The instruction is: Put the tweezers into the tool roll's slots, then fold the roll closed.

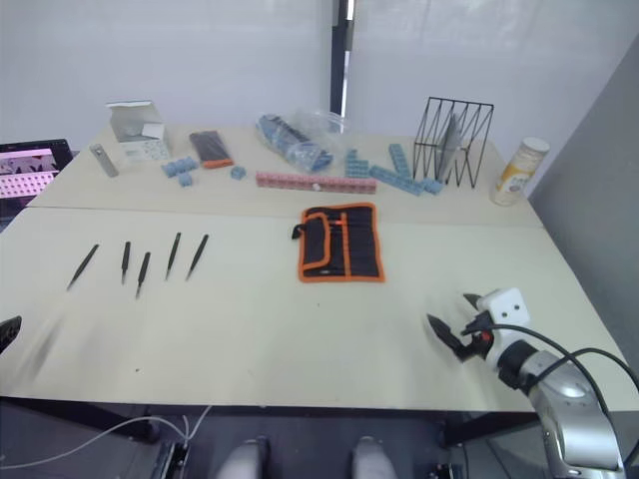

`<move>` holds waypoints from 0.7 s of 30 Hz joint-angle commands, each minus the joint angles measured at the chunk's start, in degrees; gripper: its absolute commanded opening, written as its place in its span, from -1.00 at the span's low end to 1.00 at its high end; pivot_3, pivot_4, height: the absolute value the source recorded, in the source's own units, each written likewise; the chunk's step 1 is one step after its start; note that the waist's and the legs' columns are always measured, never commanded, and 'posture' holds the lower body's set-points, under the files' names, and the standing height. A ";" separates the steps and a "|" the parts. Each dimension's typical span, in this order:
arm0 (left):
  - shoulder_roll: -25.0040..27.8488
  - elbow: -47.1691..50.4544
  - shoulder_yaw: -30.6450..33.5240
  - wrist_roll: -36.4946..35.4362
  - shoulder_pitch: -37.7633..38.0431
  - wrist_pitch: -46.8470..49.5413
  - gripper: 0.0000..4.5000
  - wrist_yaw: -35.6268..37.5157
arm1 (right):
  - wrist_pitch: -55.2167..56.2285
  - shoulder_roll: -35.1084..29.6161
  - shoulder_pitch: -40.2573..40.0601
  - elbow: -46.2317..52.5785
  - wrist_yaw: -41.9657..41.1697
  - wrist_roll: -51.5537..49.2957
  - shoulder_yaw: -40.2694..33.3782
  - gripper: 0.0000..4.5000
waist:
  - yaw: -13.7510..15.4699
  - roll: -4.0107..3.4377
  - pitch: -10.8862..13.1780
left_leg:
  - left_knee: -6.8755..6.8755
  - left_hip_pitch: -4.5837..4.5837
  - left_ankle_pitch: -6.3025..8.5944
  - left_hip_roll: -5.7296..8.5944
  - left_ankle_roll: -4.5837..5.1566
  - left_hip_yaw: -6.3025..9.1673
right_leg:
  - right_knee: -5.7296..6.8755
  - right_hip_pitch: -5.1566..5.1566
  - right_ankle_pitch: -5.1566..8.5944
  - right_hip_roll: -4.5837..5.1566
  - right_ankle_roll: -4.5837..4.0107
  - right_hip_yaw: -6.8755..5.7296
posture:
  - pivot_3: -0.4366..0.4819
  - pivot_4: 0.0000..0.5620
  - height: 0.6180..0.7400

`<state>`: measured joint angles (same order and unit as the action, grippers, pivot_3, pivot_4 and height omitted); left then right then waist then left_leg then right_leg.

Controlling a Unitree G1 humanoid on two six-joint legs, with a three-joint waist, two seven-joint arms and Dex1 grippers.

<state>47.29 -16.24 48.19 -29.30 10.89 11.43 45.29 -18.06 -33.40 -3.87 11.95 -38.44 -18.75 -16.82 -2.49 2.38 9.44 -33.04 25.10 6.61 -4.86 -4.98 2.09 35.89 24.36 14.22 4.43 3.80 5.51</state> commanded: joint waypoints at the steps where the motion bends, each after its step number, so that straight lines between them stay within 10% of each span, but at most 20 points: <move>1: -0.25 3.84 0.33 -1.20 -0.08 0.26 1.00 -0.04 | 0.56 0.36 -0.23 2.68 1.21 -0.41 -0.48 0.99 | 0.00 0.00 0.00 | 0.00 0.00 0.00 0.00 0.00 0.00 | 0.00 0.00 0.00 0.00 0.00 0.00 | -0.05 -0.47 1.00; 10: -9.66 31.12 -13.41 -6.77 1.65 8.85 1.00 -1.26 | -13.19 16.35 7.12 15.53 18.37 0.22 12.95 0.99 | -0.24 0.03 -0.02 | -0.06 -0.02 0.00 -0.02 0.00 0.00 | 0.11 -0.04 -0.02 -0.03 -0.02 0.02 | -0.05 -0.47 1.00; 21: -8.33 40.05 -19.09 -11.90 -1.82 13.83 1.00 0.61 | -15.26 34.44 24.82 -3.96 30.46 8.04 25.17 0.99 | -0.02 0.05 -0.03 | -0.07 -0.02 -0.04 -0.02 0.06 0.03 | 0.23 -0.03 -0.04 -0.09 -0.02 0.02 | -0.05 -0.47 1.00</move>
<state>37.97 21.46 28.30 -39.36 9.72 24.80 45.08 -34.75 0.50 19.69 9.06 -9.04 -11.35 8.69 -2.52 2.43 9.41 -33.11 25.09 6.56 -4.87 -4.91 2.12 36.12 24.32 14.17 4.34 3.78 5.54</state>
